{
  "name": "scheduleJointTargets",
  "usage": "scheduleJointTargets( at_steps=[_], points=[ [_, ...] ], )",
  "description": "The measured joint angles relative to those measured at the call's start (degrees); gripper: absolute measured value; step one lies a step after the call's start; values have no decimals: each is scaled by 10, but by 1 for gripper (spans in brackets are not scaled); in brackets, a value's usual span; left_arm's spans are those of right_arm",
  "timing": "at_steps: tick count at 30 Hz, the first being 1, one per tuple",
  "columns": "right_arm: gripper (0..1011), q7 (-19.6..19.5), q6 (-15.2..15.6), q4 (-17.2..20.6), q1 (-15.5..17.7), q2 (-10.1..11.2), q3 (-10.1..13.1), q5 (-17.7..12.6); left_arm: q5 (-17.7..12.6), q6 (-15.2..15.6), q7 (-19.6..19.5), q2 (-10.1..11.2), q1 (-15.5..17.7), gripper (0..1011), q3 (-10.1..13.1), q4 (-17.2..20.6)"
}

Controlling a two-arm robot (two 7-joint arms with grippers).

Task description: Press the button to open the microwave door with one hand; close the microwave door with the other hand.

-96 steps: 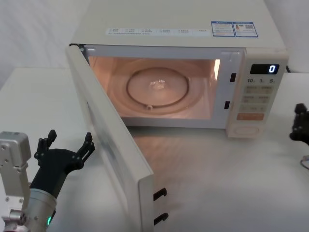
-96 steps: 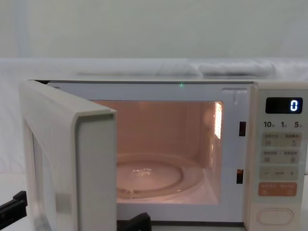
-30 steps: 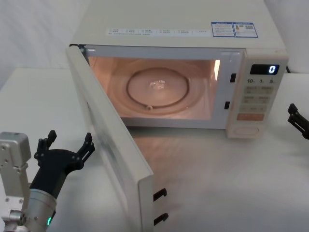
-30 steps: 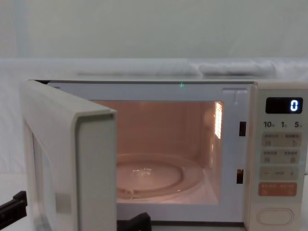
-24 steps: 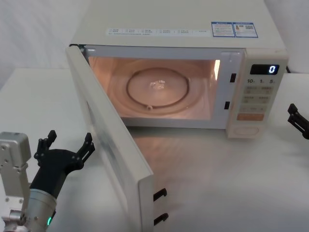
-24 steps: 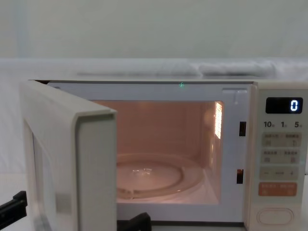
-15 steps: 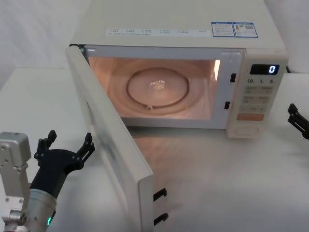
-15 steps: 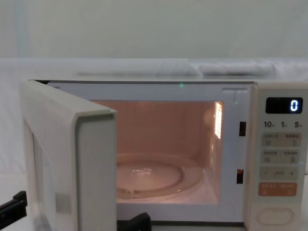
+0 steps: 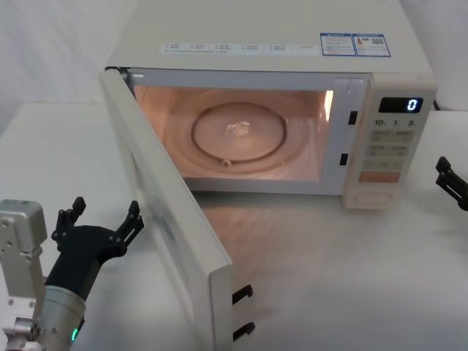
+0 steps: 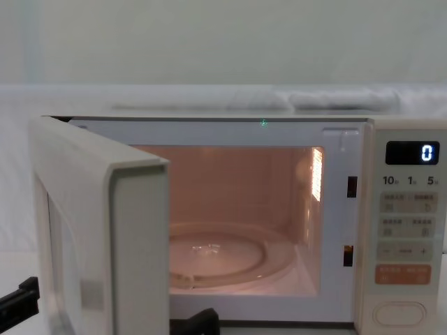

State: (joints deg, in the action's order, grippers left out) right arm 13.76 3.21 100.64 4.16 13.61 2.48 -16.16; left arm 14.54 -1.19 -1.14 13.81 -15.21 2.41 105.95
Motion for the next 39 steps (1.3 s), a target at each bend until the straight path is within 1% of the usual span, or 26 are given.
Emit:
scheduleJointTargets(
  at_steps=[26, 27, 28, 29, 31, 36, 37, 38, 39],
  points=[
    [1002, 0, 0, 0, 0, 0, 0, 0, 0, 0, 0, 0, 0, 1001, 0, 0],
    [1002, 0, 0, 0, 0, 0, 0, 0, 0, 0, 0, 0, 0, 979, 0, 0],
    [1002, 0, 0, 0, 0, 0, 0, 0, 0, 0, 0, 0, 0, 979, 0, 0],
    [1002, 0, 0, 0, 0, 0, 0, 0, 0, 0, 0, 0, 0, 944, 0, 0],
    [1002, 0, 0, 0, 0, 0, 0, 0, 0, 0, 0, 0, 0, 917, 0, 0],
    [1002, 0, 0, 0, 0, 0, 0, 0, 0, 0, 0, 0, 0, 786, 0, 0],
    [1002, 0, 0, 0, 0, 0, 0, 0, 0, 0, 0, 0, 0, 733, 0, 0],
    [1002, 0, 0, 0, 0, 0, 0, 0, 0, 0, 0, 0, 0, 733, 0, 0],
    [1002, 0, 0, 0, 0, 0, 0, 0, 0, 0, 0, 0, 0, 692, 0, 0]
  ],
)
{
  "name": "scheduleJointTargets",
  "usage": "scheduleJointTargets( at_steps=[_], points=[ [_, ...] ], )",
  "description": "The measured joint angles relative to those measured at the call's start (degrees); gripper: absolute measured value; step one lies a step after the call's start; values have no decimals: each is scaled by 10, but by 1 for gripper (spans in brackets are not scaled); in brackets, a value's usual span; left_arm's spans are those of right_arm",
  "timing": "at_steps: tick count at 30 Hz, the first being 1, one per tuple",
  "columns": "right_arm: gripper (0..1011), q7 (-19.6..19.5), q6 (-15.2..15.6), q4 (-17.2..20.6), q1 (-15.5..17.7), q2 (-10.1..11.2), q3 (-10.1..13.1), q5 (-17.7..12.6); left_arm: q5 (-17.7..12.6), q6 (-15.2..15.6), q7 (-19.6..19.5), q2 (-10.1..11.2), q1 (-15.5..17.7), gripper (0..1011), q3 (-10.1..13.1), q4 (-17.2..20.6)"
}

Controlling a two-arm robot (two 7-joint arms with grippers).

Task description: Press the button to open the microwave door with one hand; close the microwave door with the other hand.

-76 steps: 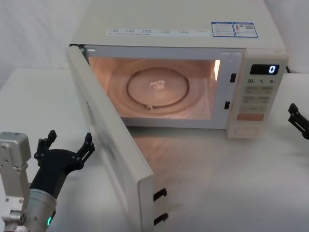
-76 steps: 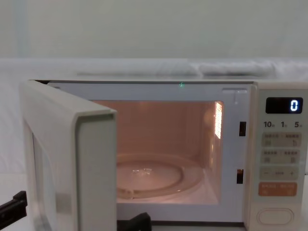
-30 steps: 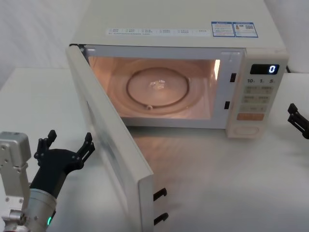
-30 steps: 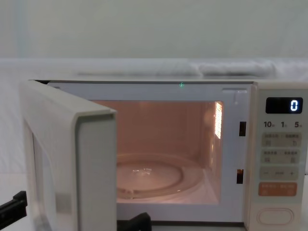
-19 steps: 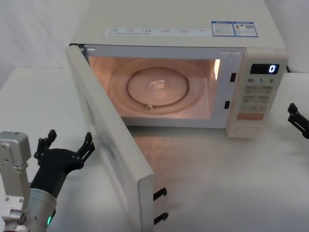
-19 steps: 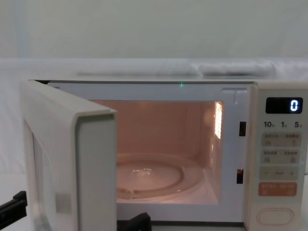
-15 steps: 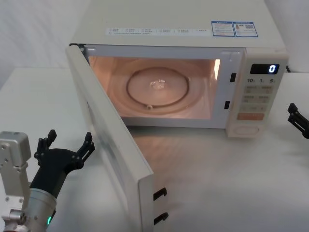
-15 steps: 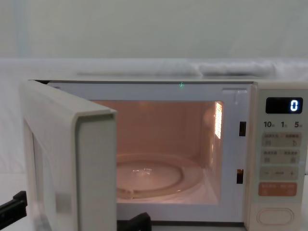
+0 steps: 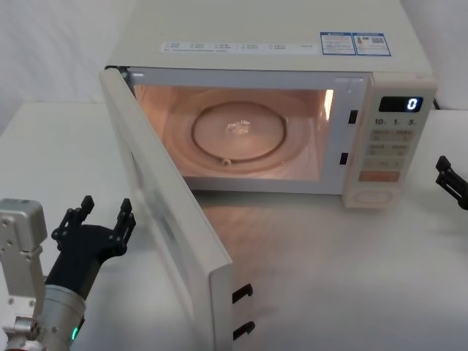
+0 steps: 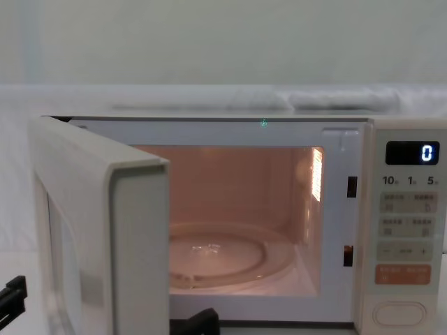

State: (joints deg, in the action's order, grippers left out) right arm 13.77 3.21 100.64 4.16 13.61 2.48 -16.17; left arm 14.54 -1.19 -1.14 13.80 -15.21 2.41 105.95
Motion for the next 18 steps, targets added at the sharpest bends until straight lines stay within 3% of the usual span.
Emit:
scheduleJointTargets(
  at_steps=[18],
  points=[
    [1002, 0, 0, 0, 0, 0, 0, 0, 0, 0, 0, 0, 0, 101, 0, 0]
  ],
)
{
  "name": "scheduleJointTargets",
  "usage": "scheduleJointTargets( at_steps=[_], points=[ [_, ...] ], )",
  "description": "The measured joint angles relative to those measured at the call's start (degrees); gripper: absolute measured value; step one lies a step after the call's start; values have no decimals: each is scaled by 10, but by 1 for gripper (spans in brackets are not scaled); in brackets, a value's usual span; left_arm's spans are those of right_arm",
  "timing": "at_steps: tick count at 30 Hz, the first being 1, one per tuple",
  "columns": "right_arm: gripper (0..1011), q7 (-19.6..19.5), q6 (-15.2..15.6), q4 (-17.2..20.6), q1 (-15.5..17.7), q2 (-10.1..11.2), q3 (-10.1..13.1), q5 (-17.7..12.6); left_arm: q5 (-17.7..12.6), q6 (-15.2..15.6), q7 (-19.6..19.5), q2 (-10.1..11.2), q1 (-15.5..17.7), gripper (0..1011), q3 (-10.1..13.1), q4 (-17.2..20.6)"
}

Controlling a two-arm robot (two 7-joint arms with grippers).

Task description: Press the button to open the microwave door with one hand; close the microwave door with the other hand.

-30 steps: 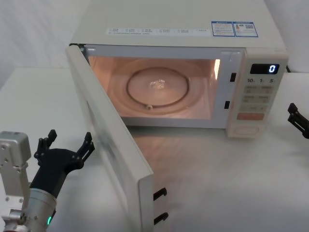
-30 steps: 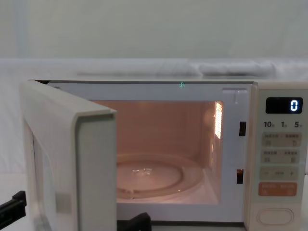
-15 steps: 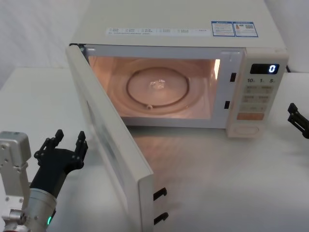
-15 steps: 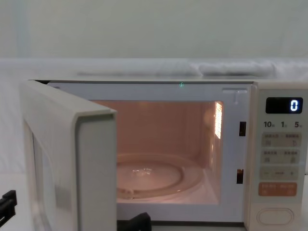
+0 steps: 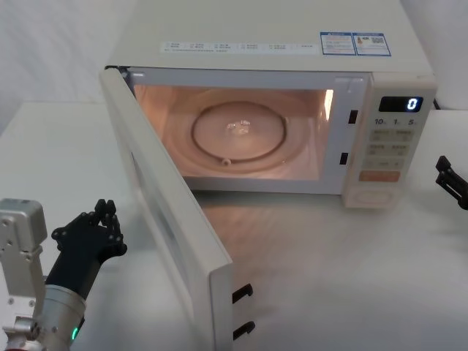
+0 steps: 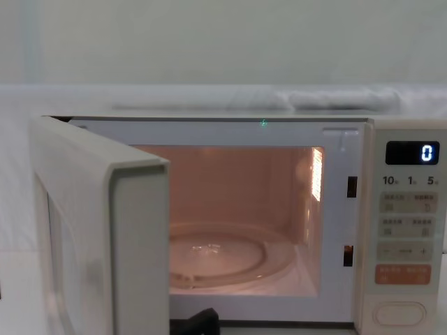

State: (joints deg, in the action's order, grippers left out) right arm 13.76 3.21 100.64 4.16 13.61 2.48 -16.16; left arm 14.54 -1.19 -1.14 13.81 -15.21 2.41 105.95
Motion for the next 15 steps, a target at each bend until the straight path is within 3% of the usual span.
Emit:
scheduleJointTargets(
  at_steps=[4, 15],
  points=[
    [1002, 0, 0, 0, 0, 0, 0, 0, 0, 0, 0, 0, 0, 0, 0, 0],
    [1002, 0, 0, 0, 0, 0, 0, 0, 0, 0, 0, 0, 0, 0, 0, 0]
  ],
)
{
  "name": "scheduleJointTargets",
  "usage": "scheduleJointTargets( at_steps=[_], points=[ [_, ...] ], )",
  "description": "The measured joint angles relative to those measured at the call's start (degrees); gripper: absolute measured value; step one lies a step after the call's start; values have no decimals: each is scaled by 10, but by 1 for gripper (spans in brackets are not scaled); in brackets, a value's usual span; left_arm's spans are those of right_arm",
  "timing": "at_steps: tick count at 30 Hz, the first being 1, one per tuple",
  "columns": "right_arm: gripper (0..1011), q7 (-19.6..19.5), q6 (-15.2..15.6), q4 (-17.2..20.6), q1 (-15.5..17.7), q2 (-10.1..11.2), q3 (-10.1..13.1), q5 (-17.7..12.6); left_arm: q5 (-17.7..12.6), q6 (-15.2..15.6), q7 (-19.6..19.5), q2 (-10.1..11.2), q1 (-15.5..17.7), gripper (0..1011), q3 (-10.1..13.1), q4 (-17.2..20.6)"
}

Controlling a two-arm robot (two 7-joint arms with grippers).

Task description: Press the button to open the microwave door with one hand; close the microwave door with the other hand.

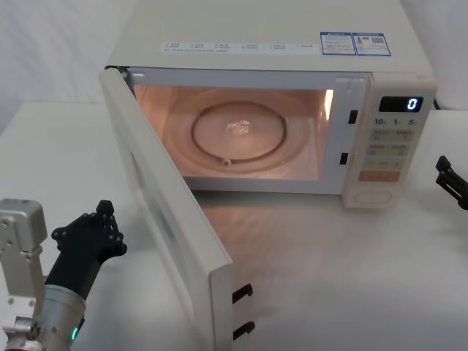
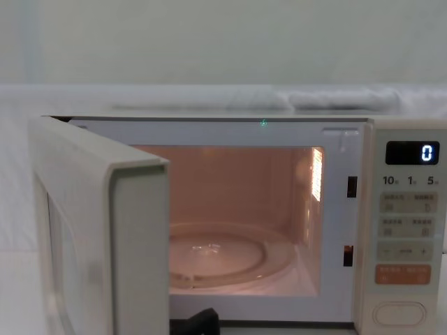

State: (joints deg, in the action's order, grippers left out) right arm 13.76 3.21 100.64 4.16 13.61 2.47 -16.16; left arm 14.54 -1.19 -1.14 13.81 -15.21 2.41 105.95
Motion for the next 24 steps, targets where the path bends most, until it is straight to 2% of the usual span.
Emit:
scheduleJointTargets(
  at_steps=[5, 10, 14, 20, 24],
  points=[
    [1002, 0, 0, 0, 0, 0, 0, 0, 1, -4, -23, 7, -4, 0, -4, 7],
    [1002, 0, 0, 0, 0, 0, 0, 0, -2, -6, -39, 16, -25, 0, -24, 33],
    [1002, 0, 0, 0, 0, 0, 0, 0, 0, -5, -46, 19, -48, 0, -44, 60],
    [1002, 0, 0, 0, 0, 0, 0, 0, 24, 0, -66, 19, -98, 0, -88, 115],
    [1002, 0, 0, 0, 0, 0, 0, 0, 31, 10, -79, 23, -120, 0, -103, 146]
  ],
)
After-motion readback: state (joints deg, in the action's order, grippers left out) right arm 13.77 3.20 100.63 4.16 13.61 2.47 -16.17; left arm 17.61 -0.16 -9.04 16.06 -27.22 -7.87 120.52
